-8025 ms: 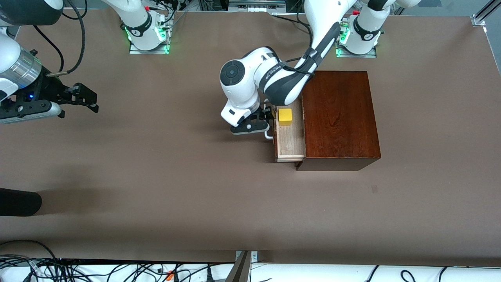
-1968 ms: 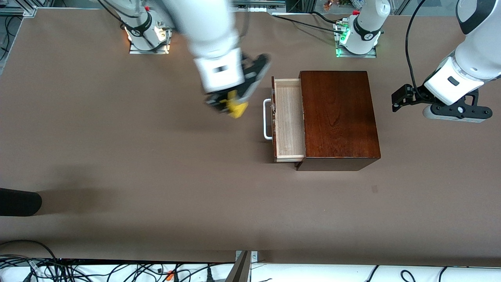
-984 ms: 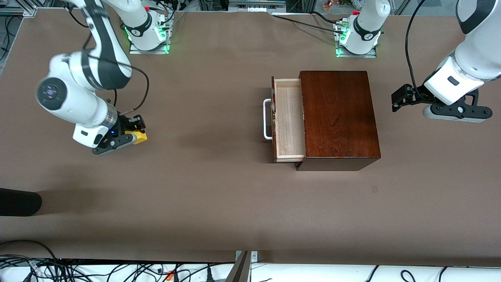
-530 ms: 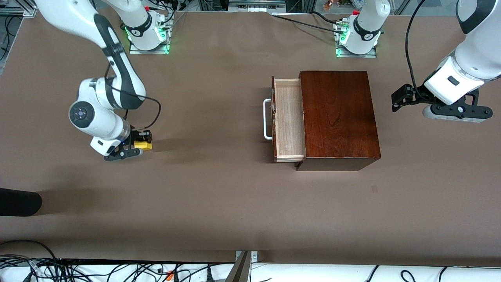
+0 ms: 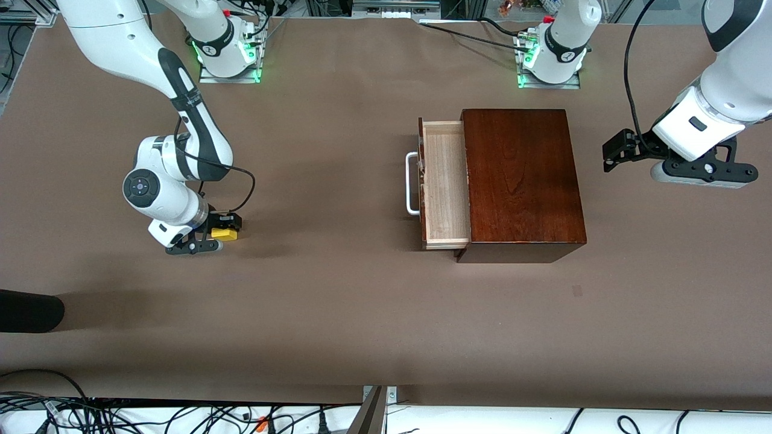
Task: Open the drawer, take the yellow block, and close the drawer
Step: 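Lift the yellow block out and carry it beside the box, then release the yellow block on the table and raise the right gripper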
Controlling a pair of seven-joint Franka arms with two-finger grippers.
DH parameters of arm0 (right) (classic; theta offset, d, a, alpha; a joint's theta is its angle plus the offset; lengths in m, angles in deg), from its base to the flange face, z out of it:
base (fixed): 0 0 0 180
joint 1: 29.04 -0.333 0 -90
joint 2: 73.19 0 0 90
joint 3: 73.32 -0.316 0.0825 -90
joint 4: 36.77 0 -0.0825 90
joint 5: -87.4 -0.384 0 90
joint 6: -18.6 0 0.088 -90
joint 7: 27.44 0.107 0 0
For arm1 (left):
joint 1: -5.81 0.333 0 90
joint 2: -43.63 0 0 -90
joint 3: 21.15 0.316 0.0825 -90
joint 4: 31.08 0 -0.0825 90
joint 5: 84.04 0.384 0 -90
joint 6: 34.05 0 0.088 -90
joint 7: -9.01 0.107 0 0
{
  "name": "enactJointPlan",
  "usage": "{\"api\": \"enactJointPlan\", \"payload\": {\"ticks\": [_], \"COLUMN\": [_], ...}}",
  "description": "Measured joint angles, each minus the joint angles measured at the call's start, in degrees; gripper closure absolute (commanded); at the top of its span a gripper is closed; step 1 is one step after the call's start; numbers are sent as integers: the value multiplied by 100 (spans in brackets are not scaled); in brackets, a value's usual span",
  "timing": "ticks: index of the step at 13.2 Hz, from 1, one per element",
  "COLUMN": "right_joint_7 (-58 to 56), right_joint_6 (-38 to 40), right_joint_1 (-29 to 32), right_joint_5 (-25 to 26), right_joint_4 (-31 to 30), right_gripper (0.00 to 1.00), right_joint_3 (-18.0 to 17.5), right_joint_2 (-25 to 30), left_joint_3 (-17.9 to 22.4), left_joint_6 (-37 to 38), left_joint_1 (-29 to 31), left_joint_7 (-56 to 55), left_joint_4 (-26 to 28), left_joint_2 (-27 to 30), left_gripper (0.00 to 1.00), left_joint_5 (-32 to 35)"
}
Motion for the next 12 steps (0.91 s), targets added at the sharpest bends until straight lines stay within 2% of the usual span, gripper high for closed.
{"api": "enactJointPlan", "payload": {"ticks": [2, 4, 9, 12], "right_joint_7": [0, -12, -13, -13], "right_joint_6": [18, 432, 3158, 4412], "right_joint_1": [1, 16, 55, 71], "right_joint_5": [1, 4, 10, 15], "right_joint_4": [81, 201, 1067, 1732], "right_gripper": [0, 0, 0, 0], "right_joint_3": [0, 3, 0, -14], "right_joint_2": [187, 664, 2430, 2832], "left_joint_3": [-4, -12, -64, -64], "left_joint_6": [0, 0, 1, 1], "left_joint_1": [-8, -12, -18, -18], "left_joint_7": [0, 0, 0, 0], "left_joint_4": [-22, -41, -53, -54], "left_joint_2": [0, 0, 0, 0], "left_gripper": [0, 0, 0, 0], "left_joint_5": [0, 0, 0, 0]}}
